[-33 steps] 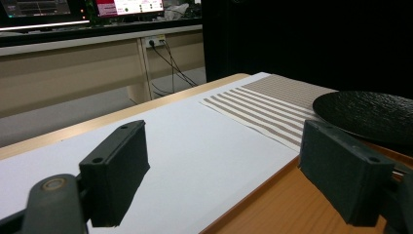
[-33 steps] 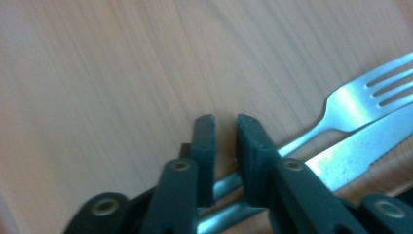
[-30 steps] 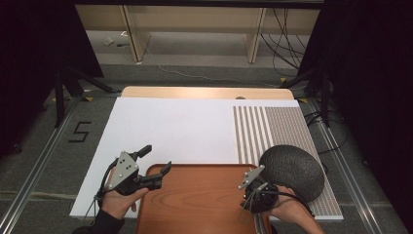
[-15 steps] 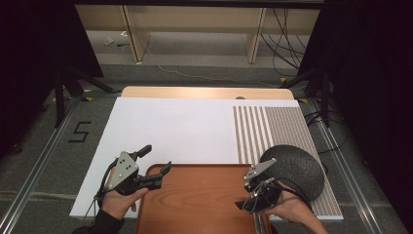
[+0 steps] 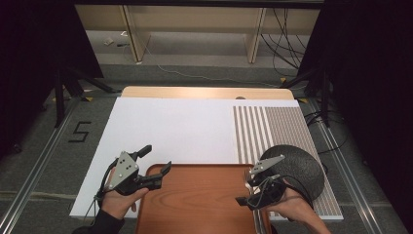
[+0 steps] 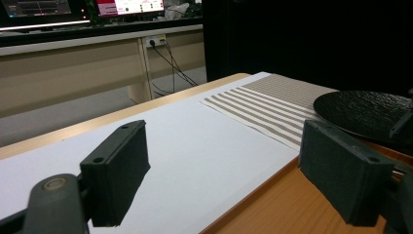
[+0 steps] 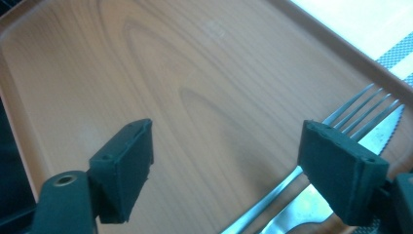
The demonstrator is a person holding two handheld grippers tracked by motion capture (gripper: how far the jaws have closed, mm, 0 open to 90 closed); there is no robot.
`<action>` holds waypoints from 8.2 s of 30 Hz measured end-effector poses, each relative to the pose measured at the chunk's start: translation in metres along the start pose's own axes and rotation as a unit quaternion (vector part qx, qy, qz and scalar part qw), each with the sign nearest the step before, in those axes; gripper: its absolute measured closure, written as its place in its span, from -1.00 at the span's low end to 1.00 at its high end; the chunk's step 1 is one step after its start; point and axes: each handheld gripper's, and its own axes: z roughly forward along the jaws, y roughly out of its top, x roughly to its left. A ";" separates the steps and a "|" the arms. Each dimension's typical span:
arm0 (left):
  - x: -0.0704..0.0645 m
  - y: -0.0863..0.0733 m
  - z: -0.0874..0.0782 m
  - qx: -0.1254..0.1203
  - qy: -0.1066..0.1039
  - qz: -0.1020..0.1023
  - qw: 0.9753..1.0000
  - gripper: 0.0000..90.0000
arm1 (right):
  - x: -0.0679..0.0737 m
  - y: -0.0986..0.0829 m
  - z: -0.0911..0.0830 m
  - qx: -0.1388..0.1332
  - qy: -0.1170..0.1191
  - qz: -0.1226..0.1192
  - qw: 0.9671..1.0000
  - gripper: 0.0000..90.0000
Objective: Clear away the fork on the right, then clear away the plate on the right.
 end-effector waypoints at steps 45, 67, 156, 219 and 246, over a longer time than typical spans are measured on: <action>0.000 0.000 0.004 0.005 0.001 -0.006 1.000 -0.60 | -0.048 -0.021 -0.045 -0.130 -0.058 0.093 0.985 -0.62; 0.000 0.001 0.004 0.002 -0.001 -0.007 1.000 -0.62 | -0.063 -0.031 -0.056 -0.137 -0.083 0.115 0.980 -0.63; -0.003 0.001 0.005 0.002 -0.010 0.001 1.000 -0.61 | -0.147 -0.143 -0.098 -0.141 -0.135 0.356 0.914 -0.54; -0.003 0.000 0.007 0.008 -0.010 0.003 1.000 -0.60 | -0.169 -0.159 -0.085 -0.160 -0.057 0.418 0.893 0.07; -0.003 0.000 0.008 0.007 -0.011 0.002 1.000 -0.60 | -0.175 -0.164 -0.084 -0.169 -0.045 0.453 0.874 0.40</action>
